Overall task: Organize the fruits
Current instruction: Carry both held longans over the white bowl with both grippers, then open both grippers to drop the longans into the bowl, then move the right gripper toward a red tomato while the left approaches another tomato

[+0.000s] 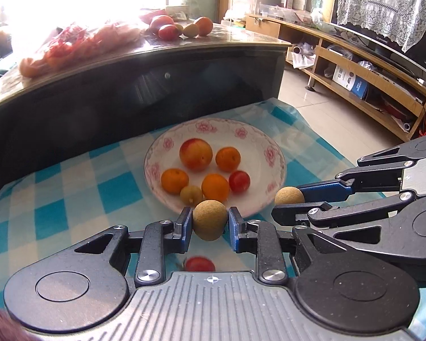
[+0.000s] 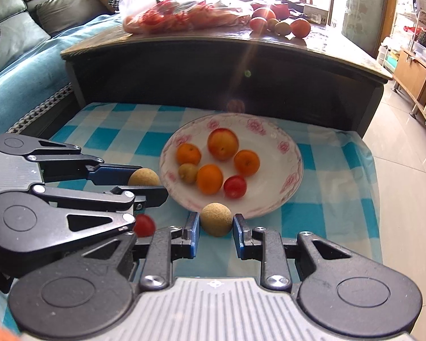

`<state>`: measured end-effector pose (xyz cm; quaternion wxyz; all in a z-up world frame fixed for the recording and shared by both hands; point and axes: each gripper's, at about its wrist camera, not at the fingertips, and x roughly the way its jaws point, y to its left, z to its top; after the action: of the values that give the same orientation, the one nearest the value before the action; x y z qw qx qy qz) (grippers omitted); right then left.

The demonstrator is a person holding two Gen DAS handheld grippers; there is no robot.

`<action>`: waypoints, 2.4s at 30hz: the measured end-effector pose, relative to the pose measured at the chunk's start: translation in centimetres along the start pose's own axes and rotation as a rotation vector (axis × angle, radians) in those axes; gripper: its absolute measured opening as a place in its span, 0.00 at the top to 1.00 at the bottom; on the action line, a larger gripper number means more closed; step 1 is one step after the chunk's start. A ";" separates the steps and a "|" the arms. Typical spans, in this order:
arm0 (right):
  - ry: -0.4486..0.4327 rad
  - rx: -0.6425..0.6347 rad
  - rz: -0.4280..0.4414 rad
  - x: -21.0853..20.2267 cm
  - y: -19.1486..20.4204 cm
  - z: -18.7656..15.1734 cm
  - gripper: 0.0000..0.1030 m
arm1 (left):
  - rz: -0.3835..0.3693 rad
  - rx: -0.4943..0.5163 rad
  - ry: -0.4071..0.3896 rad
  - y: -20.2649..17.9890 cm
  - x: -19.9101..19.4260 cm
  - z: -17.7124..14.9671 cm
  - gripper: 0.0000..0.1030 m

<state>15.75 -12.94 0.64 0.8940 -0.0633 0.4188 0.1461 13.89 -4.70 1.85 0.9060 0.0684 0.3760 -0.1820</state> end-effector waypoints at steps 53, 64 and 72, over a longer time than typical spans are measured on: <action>-0.063 0.054 0.024 3.2 -3.5 2.6 0.62 | 0.056 0.041 -0.007 2.1 2.6 3.3 0.48; -0.015 0.033 0.065 1.4 0.2 0.5 0.62 | 0.075 0.057 0.021 3.2 -1.2 0.1 0.45; 0.039 0.008 0.093 0.9 3.0 -2.1 0.61 | 0.074 0.032 0.048 3.9 -3.1 -3.1 0.43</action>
<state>13.81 -10.45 -1.37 0.8782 -0.0430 0.4391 0.1845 11.30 0.57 1.79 0.9015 0.1011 0.3920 -0.1528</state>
